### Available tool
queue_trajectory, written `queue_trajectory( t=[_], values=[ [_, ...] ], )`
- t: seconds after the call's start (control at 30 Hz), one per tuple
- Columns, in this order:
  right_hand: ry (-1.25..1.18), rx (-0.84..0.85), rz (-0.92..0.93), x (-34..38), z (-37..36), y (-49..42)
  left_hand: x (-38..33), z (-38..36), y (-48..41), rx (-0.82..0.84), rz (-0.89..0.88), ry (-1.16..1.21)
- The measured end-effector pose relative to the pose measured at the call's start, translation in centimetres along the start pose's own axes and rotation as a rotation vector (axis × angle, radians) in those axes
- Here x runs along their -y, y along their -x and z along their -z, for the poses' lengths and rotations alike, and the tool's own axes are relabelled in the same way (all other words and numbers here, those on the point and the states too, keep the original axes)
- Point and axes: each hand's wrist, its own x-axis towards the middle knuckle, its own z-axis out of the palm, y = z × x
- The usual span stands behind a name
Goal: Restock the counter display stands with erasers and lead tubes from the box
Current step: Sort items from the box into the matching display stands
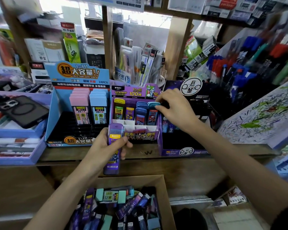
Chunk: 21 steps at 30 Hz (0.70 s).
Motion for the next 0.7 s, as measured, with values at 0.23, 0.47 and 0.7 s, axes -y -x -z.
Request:
queue_trajectory(
  t=[0.23, 0.47, 0.7],
  values=[
    [0.179, -0.052, 0.072, -0.2, -1.4, 0.0, -0.4, -0.1, 0.3, -0.003, 0.029, 0.058],
    [0.295, -0.061, 0.113, 0.4, -1.0, 0.3, -0.7, -0.5, 0.7, 0.003, 0.015, 0.074],
    [-0.499, 0.221, -0.055, 6.0, 0.7, 3.7, -0.6, -0.9, 0.5, 0.013, 0.005, 0.093]
  ],
)
